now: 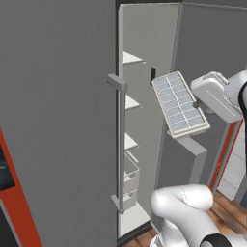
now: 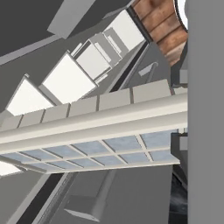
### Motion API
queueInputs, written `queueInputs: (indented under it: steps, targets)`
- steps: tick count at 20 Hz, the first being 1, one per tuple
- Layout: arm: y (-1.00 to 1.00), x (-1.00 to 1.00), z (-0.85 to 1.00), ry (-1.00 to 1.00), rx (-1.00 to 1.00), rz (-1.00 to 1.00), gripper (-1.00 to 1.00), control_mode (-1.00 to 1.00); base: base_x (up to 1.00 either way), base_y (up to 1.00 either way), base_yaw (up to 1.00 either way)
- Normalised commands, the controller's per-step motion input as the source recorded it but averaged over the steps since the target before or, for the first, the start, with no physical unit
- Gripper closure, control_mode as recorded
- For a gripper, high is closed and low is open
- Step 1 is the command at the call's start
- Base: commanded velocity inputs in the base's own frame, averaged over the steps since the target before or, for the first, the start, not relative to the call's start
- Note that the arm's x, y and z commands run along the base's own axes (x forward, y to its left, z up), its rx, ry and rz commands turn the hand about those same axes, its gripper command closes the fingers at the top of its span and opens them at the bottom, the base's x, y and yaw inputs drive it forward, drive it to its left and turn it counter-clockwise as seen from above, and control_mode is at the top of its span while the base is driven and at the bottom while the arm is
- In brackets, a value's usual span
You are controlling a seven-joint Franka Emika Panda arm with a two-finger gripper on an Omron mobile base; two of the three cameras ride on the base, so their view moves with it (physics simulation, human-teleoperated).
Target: The ice cube tray has been filled with water. Take the tray and place it in the freezer to make ice. Close the freezer door after placing the tray.
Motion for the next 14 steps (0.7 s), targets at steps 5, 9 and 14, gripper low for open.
queueInputs:
  steps: [5, 9, 14]
  targets:
    - [0.00, 0.00, 0.00, 0.00, 0.00, 0.00, 1.00, 1.00, 0.48, 0.00, 0.09]
    - [0.00, 0.00, 0.00, 0.00, 0.00, 0.00, 1.00, 1.00, 0.35, -0.08, 0.09]
    - [0.00, 0.00, 0.00, 0.00, 0.00, 0.00, 1.00, 1.00, 0.45, -0.01, 0.10]
